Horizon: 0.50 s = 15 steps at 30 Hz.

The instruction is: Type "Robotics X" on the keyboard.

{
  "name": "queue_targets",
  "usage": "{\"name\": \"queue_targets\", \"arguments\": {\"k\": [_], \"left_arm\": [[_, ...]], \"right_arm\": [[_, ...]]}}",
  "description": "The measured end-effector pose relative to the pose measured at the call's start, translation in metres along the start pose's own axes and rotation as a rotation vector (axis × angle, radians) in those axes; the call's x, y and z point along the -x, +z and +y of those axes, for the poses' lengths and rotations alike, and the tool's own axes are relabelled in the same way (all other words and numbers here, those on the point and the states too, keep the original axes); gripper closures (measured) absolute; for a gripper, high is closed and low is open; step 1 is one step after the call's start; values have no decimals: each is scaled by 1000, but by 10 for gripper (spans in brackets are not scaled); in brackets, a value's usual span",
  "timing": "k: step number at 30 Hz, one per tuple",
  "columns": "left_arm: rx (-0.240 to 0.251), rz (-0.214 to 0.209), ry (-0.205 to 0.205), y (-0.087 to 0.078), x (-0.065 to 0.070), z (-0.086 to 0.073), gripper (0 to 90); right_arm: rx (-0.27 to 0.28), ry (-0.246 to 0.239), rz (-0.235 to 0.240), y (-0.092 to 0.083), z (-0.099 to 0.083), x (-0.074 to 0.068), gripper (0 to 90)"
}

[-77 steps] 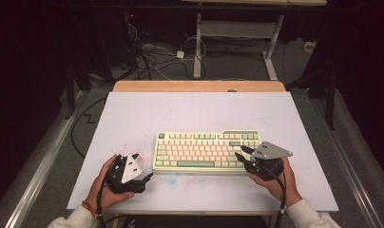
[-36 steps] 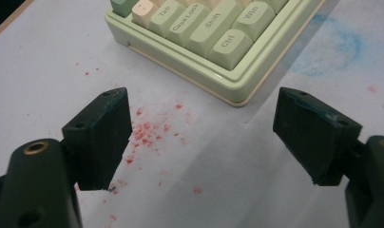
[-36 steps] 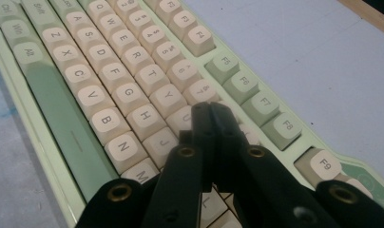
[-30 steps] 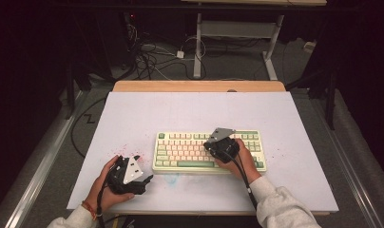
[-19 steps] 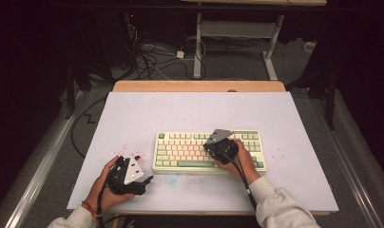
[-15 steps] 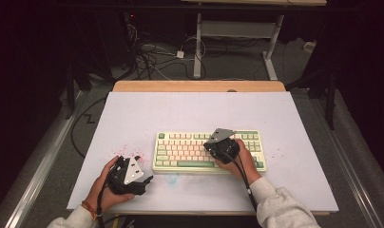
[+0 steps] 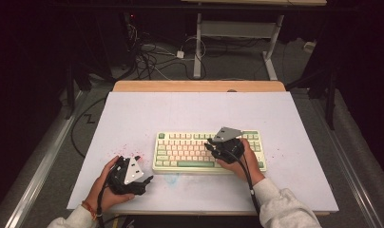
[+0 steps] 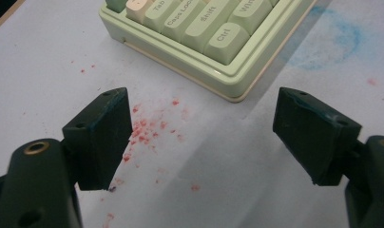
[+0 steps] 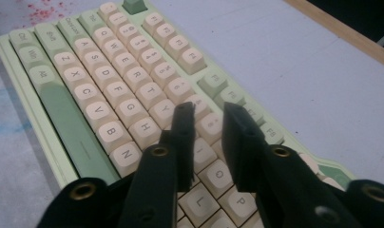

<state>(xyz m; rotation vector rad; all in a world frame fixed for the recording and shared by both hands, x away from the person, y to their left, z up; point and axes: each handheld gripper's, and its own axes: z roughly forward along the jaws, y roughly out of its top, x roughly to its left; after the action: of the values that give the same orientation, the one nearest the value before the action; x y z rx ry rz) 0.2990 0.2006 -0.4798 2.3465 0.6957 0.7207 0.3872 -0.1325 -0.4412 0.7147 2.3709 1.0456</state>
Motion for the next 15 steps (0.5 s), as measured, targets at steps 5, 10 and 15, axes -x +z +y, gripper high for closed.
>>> {"name": "queue_targets", "arguments": {"k": [5, 10, 15], "left_arm": [[-5, -2, 4, 0, 0, 0, 194], [-5, -3, 0, 0, 0, 0, 194], [-7, -2, 2, 0, 0, 0, 194]], "right_arm": [[28, 3, -14, -7, 0, 3, 594], [59, 1, -27, -15, 0, 4, 476], [87, 2, -60, -21, 0, 5, 384]]}}
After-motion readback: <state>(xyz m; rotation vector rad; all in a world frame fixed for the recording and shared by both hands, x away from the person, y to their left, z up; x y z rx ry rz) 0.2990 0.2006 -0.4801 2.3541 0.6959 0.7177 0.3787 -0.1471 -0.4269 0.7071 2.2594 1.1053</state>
